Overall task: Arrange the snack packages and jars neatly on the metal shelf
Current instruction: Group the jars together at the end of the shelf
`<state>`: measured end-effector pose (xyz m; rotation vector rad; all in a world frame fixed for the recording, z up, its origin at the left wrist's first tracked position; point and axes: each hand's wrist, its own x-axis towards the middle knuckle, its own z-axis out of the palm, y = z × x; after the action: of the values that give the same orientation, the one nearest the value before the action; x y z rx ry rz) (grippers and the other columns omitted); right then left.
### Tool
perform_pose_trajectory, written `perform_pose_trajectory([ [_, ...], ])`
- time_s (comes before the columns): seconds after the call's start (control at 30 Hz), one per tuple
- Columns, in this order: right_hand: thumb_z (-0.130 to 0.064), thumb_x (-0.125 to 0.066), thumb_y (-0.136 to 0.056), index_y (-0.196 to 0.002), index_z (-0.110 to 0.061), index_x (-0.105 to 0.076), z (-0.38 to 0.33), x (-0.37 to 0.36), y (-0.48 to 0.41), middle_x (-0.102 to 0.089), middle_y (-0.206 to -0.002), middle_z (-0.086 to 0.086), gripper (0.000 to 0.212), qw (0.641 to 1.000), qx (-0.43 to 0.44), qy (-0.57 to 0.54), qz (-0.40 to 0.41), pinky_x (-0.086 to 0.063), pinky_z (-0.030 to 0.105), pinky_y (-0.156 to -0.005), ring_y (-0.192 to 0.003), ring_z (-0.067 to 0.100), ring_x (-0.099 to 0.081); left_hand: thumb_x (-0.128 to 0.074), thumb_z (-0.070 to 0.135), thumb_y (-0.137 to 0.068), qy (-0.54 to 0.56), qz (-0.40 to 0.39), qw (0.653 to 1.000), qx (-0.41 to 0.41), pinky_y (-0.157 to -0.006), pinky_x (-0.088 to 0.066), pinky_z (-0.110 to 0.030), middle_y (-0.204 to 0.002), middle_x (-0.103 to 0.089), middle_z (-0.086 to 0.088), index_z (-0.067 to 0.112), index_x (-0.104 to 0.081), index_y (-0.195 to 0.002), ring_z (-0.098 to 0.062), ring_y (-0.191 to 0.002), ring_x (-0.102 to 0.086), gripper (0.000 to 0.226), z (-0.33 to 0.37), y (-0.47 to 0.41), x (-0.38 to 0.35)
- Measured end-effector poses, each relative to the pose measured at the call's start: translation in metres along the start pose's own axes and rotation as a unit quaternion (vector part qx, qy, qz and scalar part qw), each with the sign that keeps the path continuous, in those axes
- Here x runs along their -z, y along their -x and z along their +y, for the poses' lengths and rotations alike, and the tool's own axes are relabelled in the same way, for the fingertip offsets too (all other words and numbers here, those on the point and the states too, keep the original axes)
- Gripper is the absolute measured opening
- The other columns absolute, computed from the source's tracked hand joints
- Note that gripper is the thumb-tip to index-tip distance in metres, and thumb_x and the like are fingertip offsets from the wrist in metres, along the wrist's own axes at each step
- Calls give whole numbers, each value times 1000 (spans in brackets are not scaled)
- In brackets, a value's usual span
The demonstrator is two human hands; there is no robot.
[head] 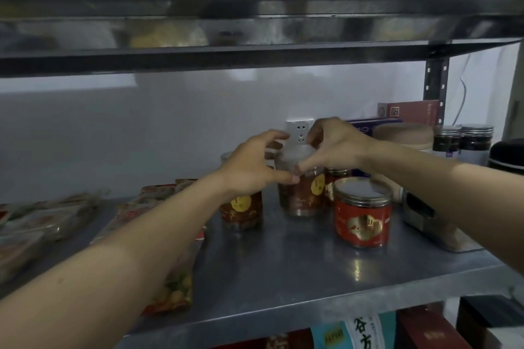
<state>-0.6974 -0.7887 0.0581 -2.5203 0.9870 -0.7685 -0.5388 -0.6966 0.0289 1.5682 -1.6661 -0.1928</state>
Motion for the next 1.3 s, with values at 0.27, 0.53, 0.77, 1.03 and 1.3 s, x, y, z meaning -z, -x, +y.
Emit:
perform_pose_trajectory([
  [0.27, -64, -87, -40, -92, -15, -60, -40, -23, 40, -63, -91, 0, 76, 996, -28, -81, 37, -51, 32, -67, -87, 18, -61, -88, 43, -56, 10, 35, 998, 49, -95, -52, -40, -138, -49, -2, 30, -37, -139, -22, -122, -52, 99, -3, 47, 8],
  [0.53, -70, -84, -38, -112, -17, -58, -55, -43, 59, -62, -107, -4, 95, 994, -33, -108, 13, -51, 32, -80, -102, 15, -57, -84, 43, -49, 67, -17, 996, 53, -97, -51, -39, -136, -51, 5, 30, -40, -139, -15, -125, -51, 102, -14, 87, 27],
  [0.77, -77, -80, -31, -109, -23, -58, -52, -61, 63, -64, -103, -5, 98, 991, -27, -130, 7, -55, 33, -81, -97, 13, -60, -84, 23, -63, 84, -25, 994, 63, -93, -51, -29, -108, -49, 26, 31, -37, -140, -8, -115, -51, 90, -12, 110, 33],
  [1.03, -87, -61, -49, -137, -23, -49, -35, -80, 89, -56, -133, -6, 110, 961, -21, -273, -22, -42, 35, -102, -119, 11, -53, -85, 38, -62, 204, 122, 964, 115, -96, -43, -27, -120, -58, 13, 30, -43, -135, -3, -109, -55, 85, -17, 129, 21],
  [1.3, -66, -72, -64, -135, -28, -49, -34, -100, 96, -62, -128, -9, 84, 920, 4, -380, -94, -42, 30, -102, -120, 8, -56, -66, 40, -84, 283, 87, 933, 205, -85, -41, -26, -112, -64, 13, 29, -58, -118, -6, -103, -57, 37, -5, 118, -3],
])
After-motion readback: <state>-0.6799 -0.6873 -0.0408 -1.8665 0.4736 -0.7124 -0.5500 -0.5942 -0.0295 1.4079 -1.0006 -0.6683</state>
